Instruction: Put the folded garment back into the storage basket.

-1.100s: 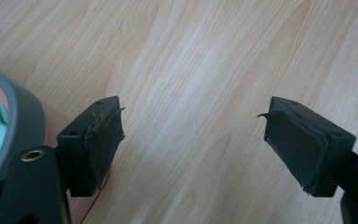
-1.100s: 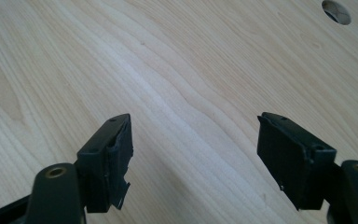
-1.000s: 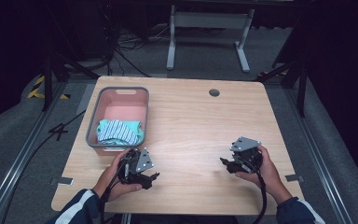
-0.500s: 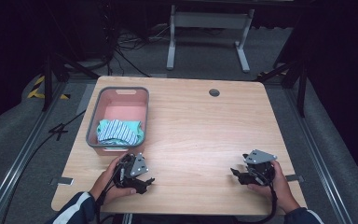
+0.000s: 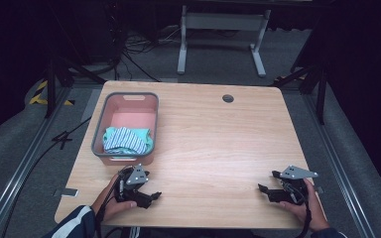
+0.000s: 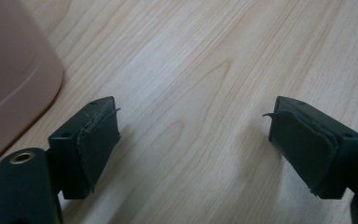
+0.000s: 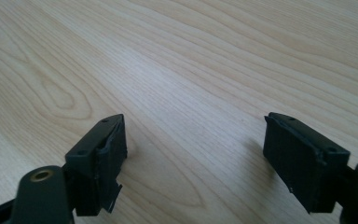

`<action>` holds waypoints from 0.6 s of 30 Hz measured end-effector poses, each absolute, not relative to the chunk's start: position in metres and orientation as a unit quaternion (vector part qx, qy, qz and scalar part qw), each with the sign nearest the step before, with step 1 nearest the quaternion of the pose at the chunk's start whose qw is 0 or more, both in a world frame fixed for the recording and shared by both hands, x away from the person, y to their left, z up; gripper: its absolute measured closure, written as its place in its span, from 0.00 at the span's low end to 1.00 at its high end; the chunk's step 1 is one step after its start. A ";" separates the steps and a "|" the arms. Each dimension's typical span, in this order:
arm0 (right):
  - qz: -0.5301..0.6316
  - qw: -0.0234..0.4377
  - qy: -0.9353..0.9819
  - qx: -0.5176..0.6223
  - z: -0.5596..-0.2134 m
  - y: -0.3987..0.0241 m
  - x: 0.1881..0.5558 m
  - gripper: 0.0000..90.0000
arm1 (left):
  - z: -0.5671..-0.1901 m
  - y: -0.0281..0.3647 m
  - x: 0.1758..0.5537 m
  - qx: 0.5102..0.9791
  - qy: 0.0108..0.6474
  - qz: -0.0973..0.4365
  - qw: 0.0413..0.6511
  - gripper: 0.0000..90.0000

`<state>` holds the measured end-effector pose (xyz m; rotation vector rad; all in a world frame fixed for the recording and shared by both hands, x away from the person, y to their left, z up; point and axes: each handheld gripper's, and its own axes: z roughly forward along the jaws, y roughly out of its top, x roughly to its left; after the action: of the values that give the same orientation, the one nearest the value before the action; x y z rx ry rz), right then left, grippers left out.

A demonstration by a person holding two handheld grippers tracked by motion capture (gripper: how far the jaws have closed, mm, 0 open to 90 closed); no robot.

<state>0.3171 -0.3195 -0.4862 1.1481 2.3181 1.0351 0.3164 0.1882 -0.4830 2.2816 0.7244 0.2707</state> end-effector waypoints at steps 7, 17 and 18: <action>0.363 0.179 0.817 0.410 -0.486 -0.320 0.317 0.22 | -0.483 0.189 0.317 0.884 0.281 0.104 0.358 0.17; 0.363 0.179 0.817 0.410 -0.486 -0.320 0.317 0.22 | -0.483 0.189 0.317 0.885 0.280 0.103 0.357 0.17; 0.363 0.179 0.817 0.410 -0.486 -0.320 0.317 0.22 | -0.483 0.189 0.316 0.885 0.280 0.103 0.357 0.17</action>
<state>0.3171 -0.3199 -0.4865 1.1593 2.3112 1.0271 0.3165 0.1889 -0.4830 2.2849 0.7232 0.2664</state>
